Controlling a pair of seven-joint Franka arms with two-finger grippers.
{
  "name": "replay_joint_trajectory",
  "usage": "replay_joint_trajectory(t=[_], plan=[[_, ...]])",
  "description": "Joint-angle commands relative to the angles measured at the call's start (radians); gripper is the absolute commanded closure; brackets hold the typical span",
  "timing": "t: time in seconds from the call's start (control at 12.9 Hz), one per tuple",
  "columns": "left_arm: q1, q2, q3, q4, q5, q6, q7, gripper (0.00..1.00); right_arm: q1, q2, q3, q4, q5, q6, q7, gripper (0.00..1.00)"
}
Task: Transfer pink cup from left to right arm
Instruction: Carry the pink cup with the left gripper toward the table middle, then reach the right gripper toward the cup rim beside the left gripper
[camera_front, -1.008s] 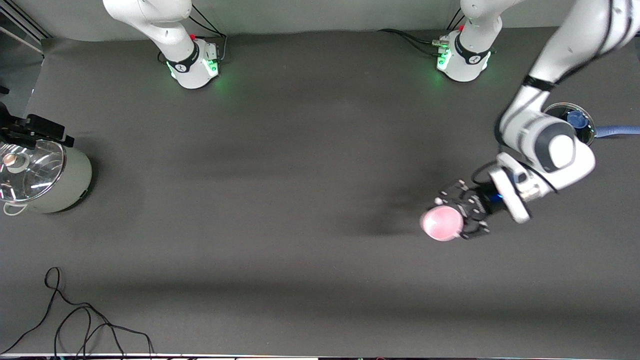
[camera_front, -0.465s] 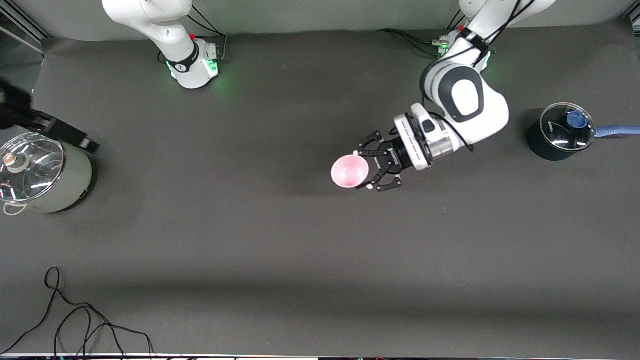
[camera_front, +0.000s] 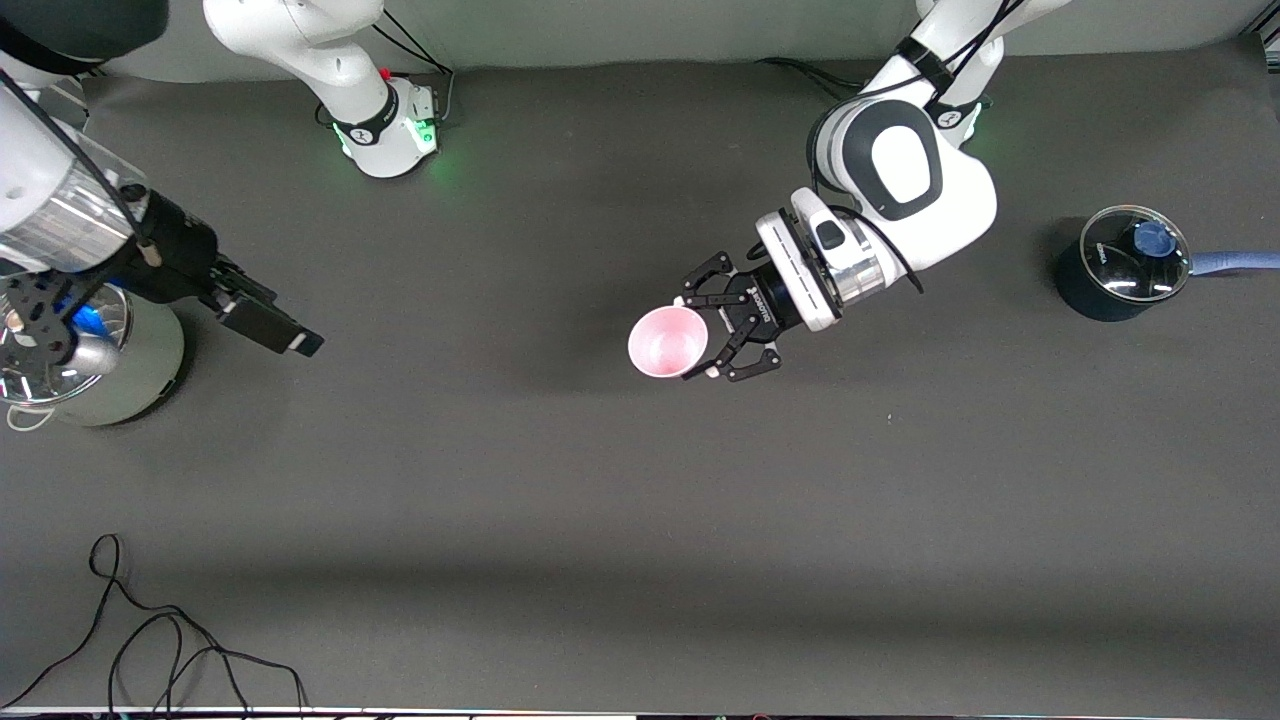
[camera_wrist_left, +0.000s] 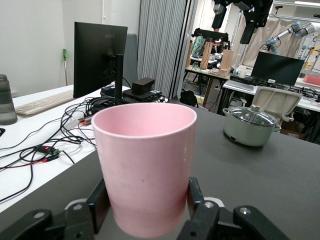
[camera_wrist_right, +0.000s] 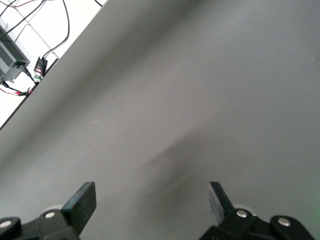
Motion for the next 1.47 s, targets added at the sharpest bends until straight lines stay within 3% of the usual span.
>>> replay_joint_trajectory(t=[0.0, 0.16, 0.31, 0.39, 0.7, 0.85, 1.01, 1.4], plan=[[-0.018, 0.016, 0.010, 0.020, -0.017, 0.017, -0.003, 0.67, -0.001, -0.003, -0.016, 0.001, 0.016, -0.003, 0.021, 0.00], [-0.018, 0.016, 0.010, 0.020, -0.018, 0.031, -0.004, 0.67, 0.011, -0.005, -0.009, 0.012, 0.020, 0.006, 0.059, 0.00], [-0.039, 0.016, 0.009, 0.021, -0.021, 0.086, -0.009, 0.68, 0.083, 0.015, -0.009, 0.036, 0.024, 0.057, 0.282, 0.00], [-0.039, 0.016, 0.009, 0.021, -0.027, 0.087, -0.009, 0.68, 0.117, 0.047, -0.009, 0.064, 0.017, 0.084, 0.397, 0.00], [-0.041, 0.016, 0.009, 0.021, -0.034, 0.115, -0.017, 0.68, 0.273, 0.170, -0.010, 0.206, -0.067, 0.098, 0.553, 0.00], [-0.041, 0.016, 0.009, 0.021, -0.034, 0.115, -0.017, 0.68, 0.336, 0.233, -0.012, 0.260, -0.076, 0.097, 0.570, 0.00], [-0.041, 0.016, 0.009, 0.021, -0.034, 0.115, -0.017, 0.67, 0.391, 0.279, -0.009, 0.276, -0.139, 0.097, 0.563, 0.00], [-0.042, 0.016, 0.009, 0.021, -0.034, 0.115, -0.017, 0.67, 0.396, 0.334, 0.036, 0.351, -0.142, 0.108, 0.528, 0.00]])
